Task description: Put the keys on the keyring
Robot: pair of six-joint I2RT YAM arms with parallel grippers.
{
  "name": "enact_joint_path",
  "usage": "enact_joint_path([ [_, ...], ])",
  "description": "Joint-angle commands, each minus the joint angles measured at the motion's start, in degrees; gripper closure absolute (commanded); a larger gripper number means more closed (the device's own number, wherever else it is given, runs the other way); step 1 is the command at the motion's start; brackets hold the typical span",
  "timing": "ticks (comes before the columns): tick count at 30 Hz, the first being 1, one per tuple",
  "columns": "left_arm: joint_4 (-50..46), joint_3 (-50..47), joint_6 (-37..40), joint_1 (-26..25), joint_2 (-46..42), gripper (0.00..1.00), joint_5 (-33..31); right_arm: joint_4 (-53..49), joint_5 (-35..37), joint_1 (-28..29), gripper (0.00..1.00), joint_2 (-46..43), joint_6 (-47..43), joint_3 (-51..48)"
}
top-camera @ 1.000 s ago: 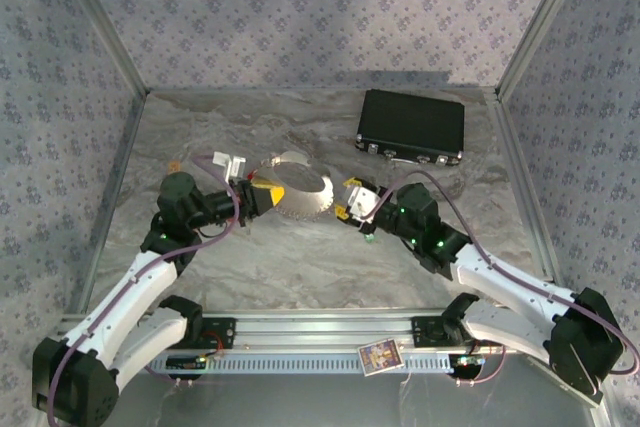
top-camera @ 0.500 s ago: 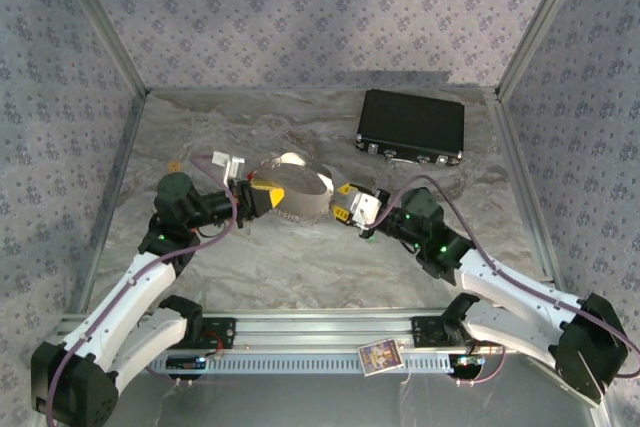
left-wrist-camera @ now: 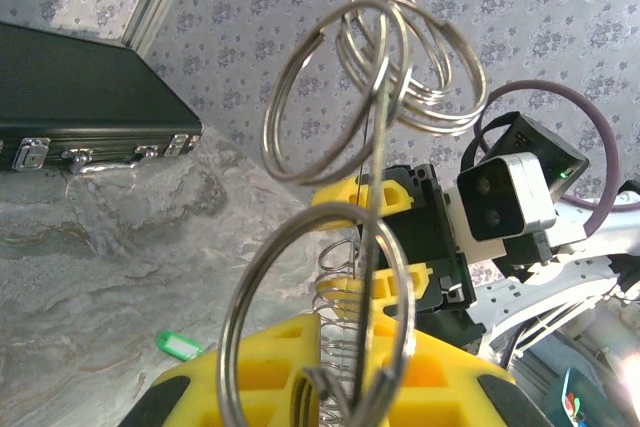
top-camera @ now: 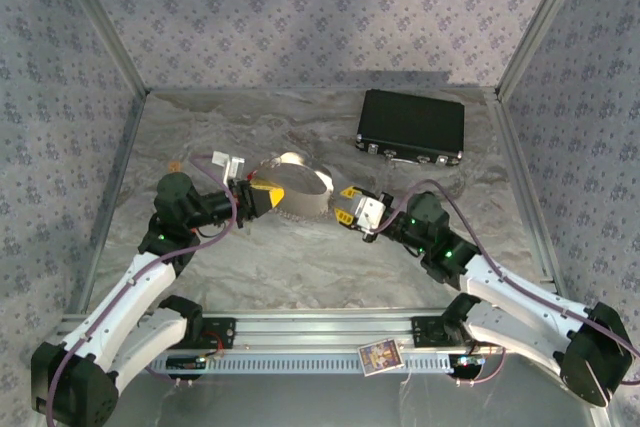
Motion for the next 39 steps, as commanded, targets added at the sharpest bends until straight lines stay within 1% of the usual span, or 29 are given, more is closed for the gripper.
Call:
enact_joint_path([
  [1, 1.08, 2.49, 1.26, -0.13, -1.28, 1.0, 1.03, 0.39, -0.58, 0.44, 0.65, -0.76, 2.0, 0.63],
  [5, -2.95, 2.64, 7.01, -1.55, -2.88, 1.0, -2.23, -0.63, -0.23, -0.01, 0.66, -1.9, 3.93, 0.96],
  [7, -5.88, 2.84, 10.82, -2.93, -3.91, 1.0, -4.92, -4.67, -0.74, -0.39, 0.65, -2.54, 7.11, 1.99],
  [9, -6.5, 2.75, 13.18, -4.02, -4.58, 1.0, -5.92, -8.14, -1.95, -0.78, 0.62, -3.18, 11.59, 2.83],
  [12, -6.17, 2.49, 14.95, -5.14, -4.82, 1.0, -6.39, -7.61, -3.43, -0.7, 0.6, -2.72, 19.27, 2.6],
  [15, -6.27, 2.64, 15.69, -5.68, -4.68, 1.0, -6.5, -4.81, -3.65, 0.25, 0.6, -1.78, 23.05, 2.18],
  [20, -7.04, 2.9, 16.39, -6.04, -4.77, 1.0, -6.6, -1.06, -3.71, 1.01, 0.6, -0.28, 23.34, 1.89],
  [23, -7.03, 2.87, 16.43, -6.21, -4.94, 1.0, -6.61, -1.35, -2.98, 1.14, 0.64, 0.34, 22.61, 2.31],
  [27, -7.49, 2.75, 16.49, -6.3, -5.11, 1.0, -6.69, -1.89, -1.12, 1.26, 0.72, -0.18, 21.52, 2.07],
  [29, -7.63, 2.77, 16.45, -6.28, -5.08, 1.0, -6.66, -2.01, -0.49, 1.24, 0.75, -0.77, 20.92, 1.77],
  [35, -7.92, 3.01, 15.71, -6.3, -4.6, 1.0, -6.66, -3.61, -0.82, 1.48, 0.75, -1.95, 18.54, 1.88],
  [39, -7.91, 3.19, 15.14, -6.26, -4.27, 1.0, -6.36, -4.38, -0.86, 1.57, 0.78, -2.0, 17.16, 2.05],
])
